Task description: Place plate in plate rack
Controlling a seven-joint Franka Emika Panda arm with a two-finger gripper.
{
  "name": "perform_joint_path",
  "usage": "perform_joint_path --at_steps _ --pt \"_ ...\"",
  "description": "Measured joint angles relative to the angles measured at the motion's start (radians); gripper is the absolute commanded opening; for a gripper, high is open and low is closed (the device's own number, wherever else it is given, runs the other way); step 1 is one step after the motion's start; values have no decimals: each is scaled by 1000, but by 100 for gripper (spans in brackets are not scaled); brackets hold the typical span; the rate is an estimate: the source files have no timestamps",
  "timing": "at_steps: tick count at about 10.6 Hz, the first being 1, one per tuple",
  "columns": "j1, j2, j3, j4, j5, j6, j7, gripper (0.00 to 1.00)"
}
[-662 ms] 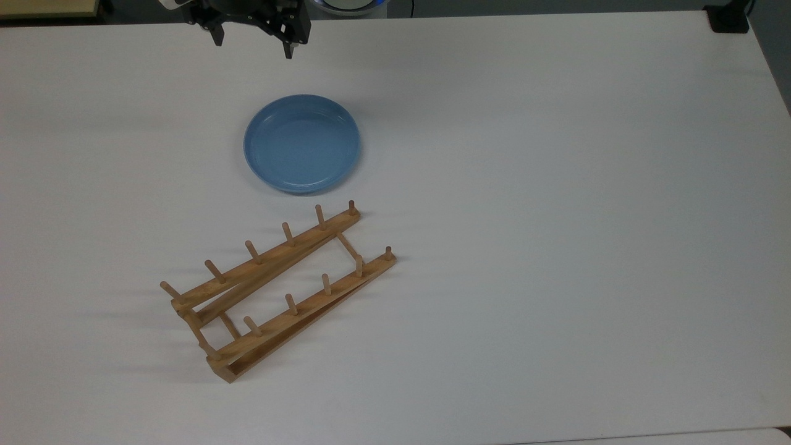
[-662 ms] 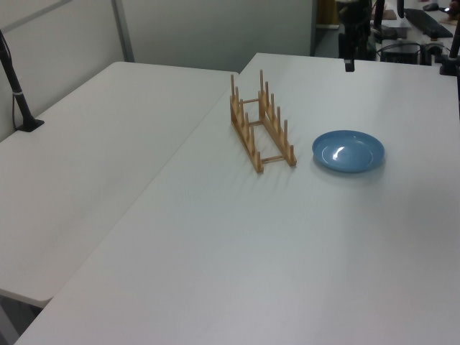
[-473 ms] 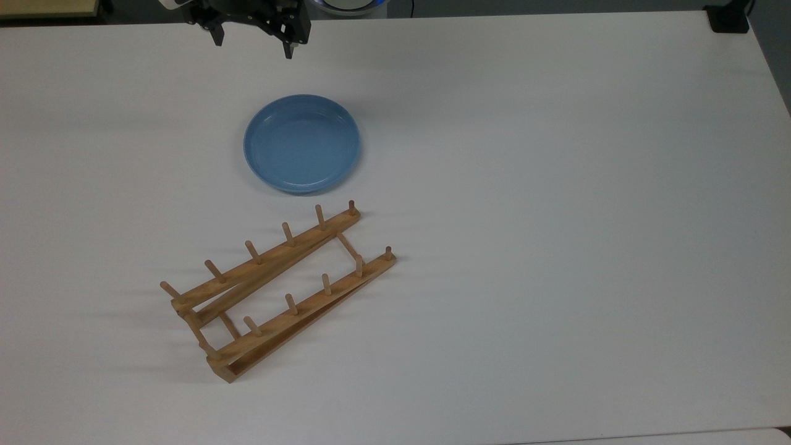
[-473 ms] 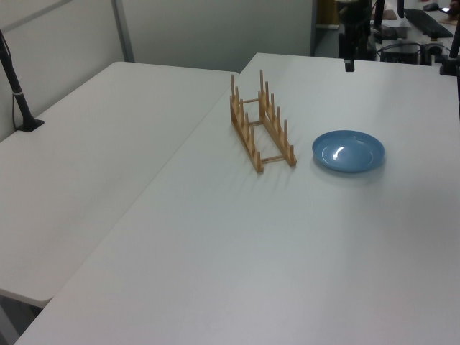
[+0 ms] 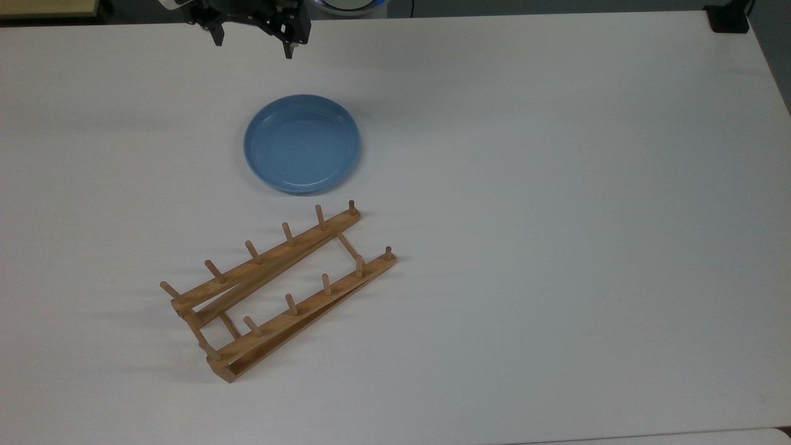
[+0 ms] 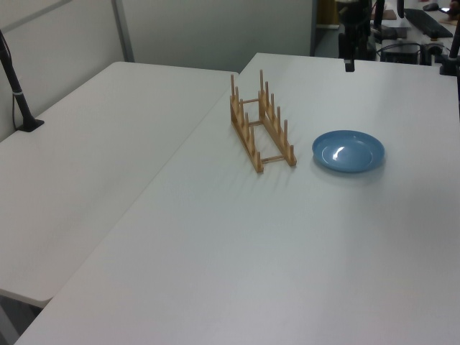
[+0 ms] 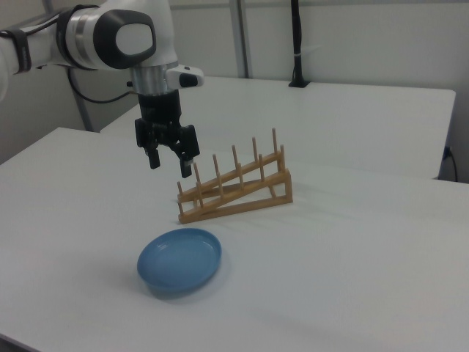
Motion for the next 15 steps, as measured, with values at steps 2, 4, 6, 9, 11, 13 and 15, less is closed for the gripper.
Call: perform_joint_path --at_steps 2,4,6,9,11,13,15 --pt "0 0 0 0 0 0 0 100" --pt "0 0 0 0 0 0 -10 100" --pt "0 3 -2 -1 0 4 -51 100" --pt "-5 67 -4 -6 4 50 -178 100" --pt "-22 142 -32 -7 56 71 -268 100" --pt "-36 210 -63 -9 89 101 -367 95" --pt "-46 278 -70 -12 111 141 -423 90"
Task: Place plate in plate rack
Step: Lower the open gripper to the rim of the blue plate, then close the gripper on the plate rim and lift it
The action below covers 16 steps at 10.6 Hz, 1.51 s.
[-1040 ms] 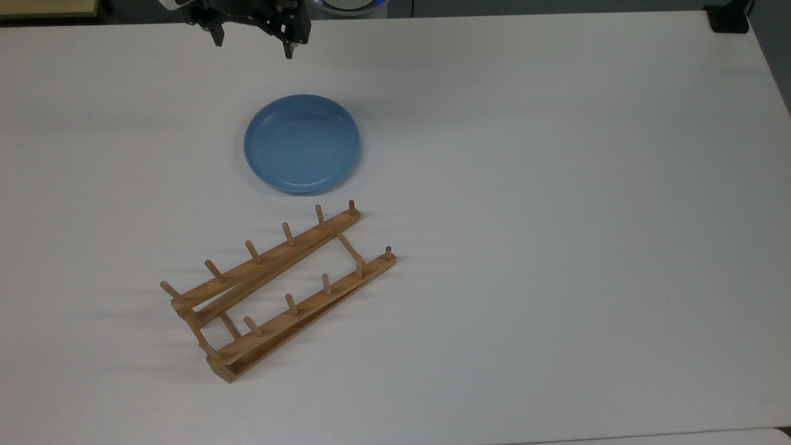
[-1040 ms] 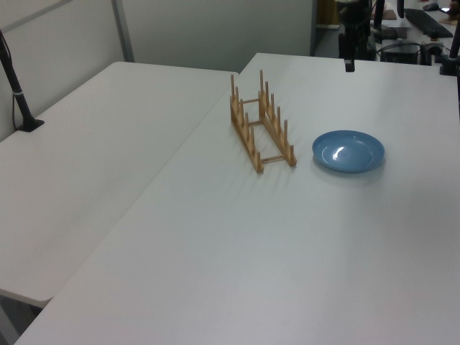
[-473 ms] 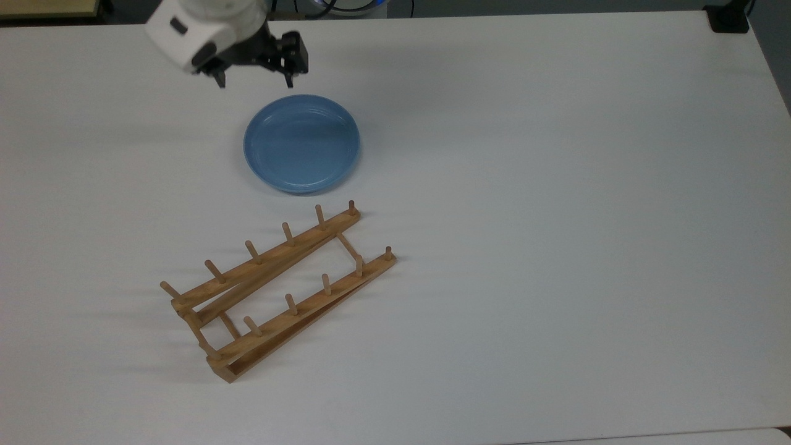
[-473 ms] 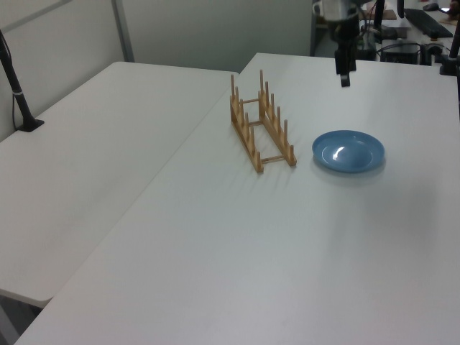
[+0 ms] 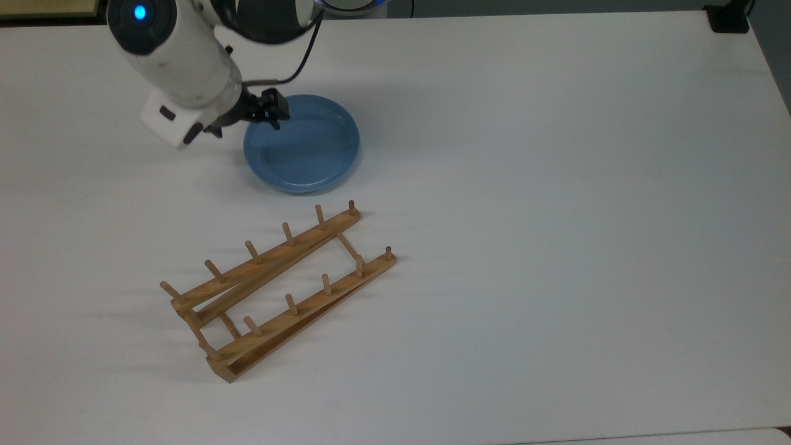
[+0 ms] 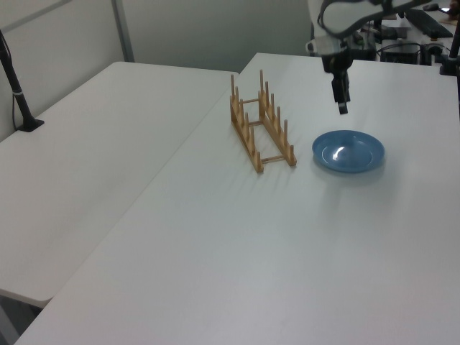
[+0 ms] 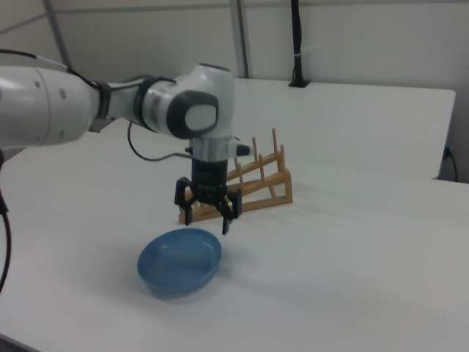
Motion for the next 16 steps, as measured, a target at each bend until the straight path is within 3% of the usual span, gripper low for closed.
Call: perform_joint_path --at_steps 3,6,8,9,16 --pt "-12 84 -1 -3 15 85 -37 70" --pt "-15 129 -1 -7 15 125 -58 36" --pt "-14 130 0 -9 15 125 -79 9" --pt "-14 130 0 -10 15 125 -86 0" --pt "-6 128 6 -11 18 125 -140 0"
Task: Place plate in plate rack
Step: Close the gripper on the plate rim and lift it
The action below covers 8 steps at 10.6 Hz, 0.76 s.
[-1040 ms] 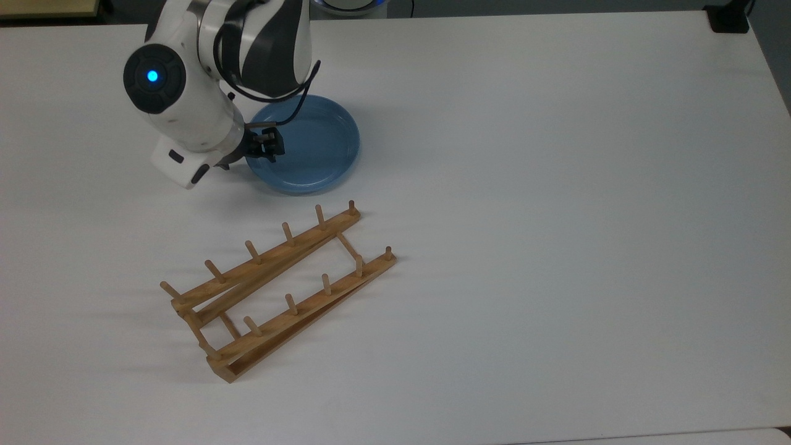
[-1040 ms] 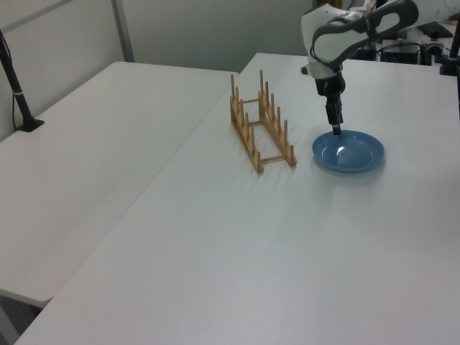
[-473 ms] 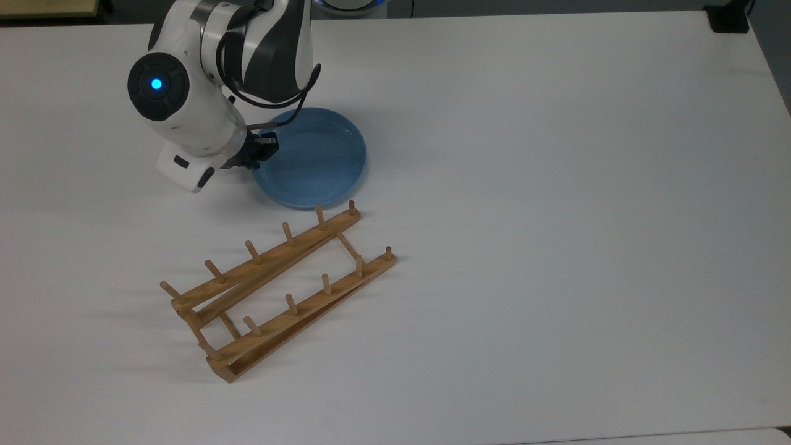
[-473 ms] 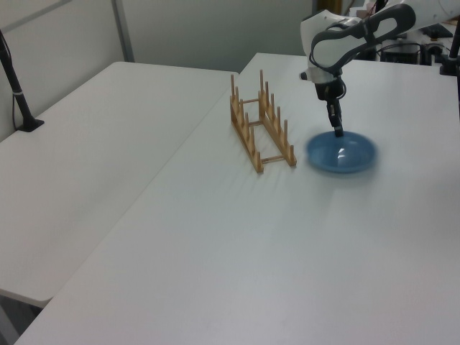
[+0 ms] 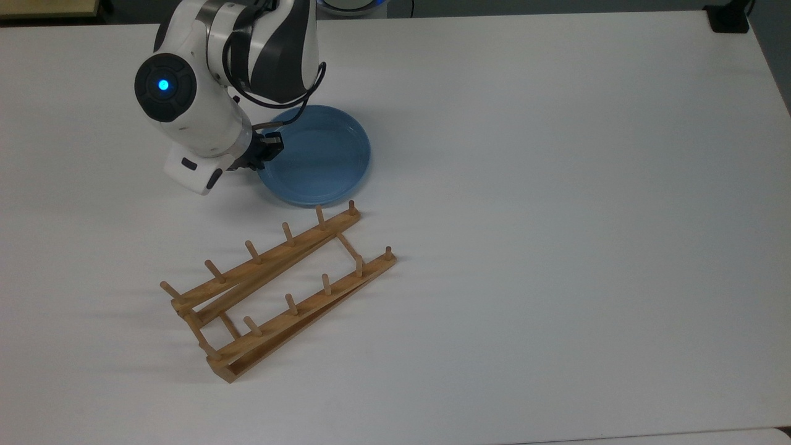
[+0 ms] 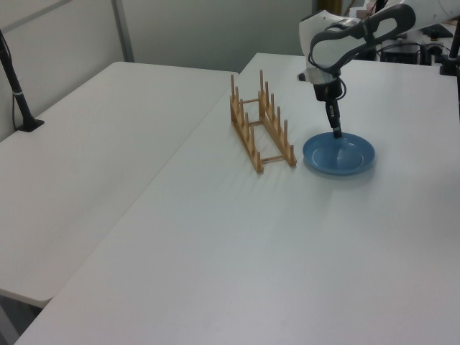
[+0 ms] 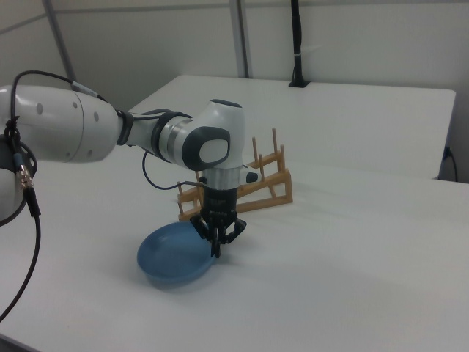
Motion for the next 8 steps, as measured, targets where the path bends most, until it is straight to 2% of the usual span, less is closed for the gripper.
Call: perform_joint_path --at_steps 3,6,8 --pt "-1 -35 -15 19 0 -52 -87 0" --pt "-15 -154 -84 80 0 -59 -156 0" --pt "-18 -200 -111 161 0 -37 -158 0"
